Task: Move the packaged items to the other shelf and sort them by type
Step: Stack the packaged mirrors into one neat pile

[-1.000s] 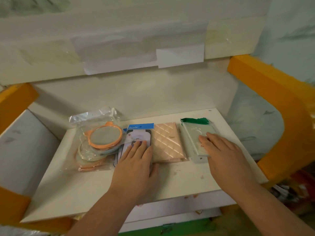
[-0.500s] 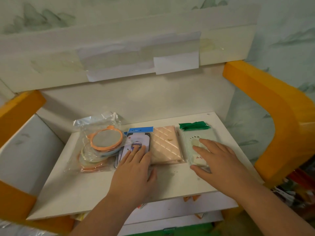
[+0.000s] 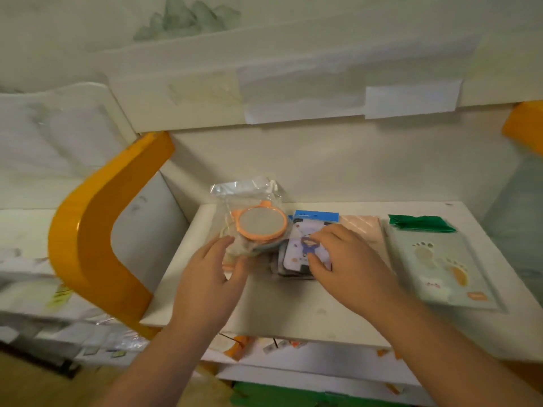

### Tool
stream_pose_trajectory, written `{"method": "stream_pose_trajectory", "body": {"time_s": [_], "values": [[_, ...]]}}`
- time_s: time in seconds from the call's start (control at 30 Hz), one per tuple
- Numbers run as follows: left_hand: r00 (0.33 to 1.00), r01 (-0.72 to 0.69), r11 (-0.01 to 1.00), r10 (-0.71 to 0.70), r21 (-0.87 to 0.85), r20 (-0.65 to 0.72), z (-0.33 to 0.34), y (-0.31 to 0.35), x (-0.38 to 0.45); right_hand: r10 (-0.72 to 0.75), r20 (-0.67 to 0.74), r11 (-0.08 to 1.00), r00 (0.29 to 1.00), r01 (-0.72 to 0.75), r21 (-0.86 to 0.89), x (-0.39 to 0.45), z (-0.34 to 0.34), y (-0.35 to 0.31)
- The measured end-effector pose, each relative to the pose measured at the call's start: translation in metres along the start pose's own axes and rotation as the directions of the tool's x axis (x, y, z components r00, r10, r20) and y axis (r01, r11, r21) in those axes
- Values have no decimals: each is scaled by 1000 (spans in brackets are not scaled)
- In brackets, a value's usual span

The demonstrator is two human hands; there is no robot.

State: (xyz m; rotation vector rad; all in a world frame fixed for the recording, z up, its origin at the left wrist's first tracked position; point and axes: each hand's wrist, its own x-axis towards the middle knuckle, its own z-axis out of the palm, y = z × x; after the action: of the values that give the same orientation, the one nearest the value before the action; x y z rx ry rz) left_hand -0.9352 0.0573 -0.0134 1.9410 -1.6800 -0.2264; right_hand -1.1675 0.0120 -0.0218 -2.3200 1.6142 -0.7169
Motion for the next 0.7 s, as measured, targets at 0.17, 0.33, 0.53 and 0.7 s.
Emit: {"method": "stream_pose_trajectory", "body": {"time_s": [0.17,0.33,0.53,0.7], "values": [[996,29,990,-40,138,75,-8,-37,28,-14,-2,1000,1000,14,-20,52,27,-37],[957,242,967,-225,-80,183,-4,-55,44,39,50,982,998,-29,-184,95,43,-50],[906,380,884,-297,-272,301,1,-68,59,149,315,976,937,-88,-199,120,49,-49],[773,631,587,-421,-506,475,-2,-70,77,130,303,988,944,-96,-123,120,57,-67]]}}
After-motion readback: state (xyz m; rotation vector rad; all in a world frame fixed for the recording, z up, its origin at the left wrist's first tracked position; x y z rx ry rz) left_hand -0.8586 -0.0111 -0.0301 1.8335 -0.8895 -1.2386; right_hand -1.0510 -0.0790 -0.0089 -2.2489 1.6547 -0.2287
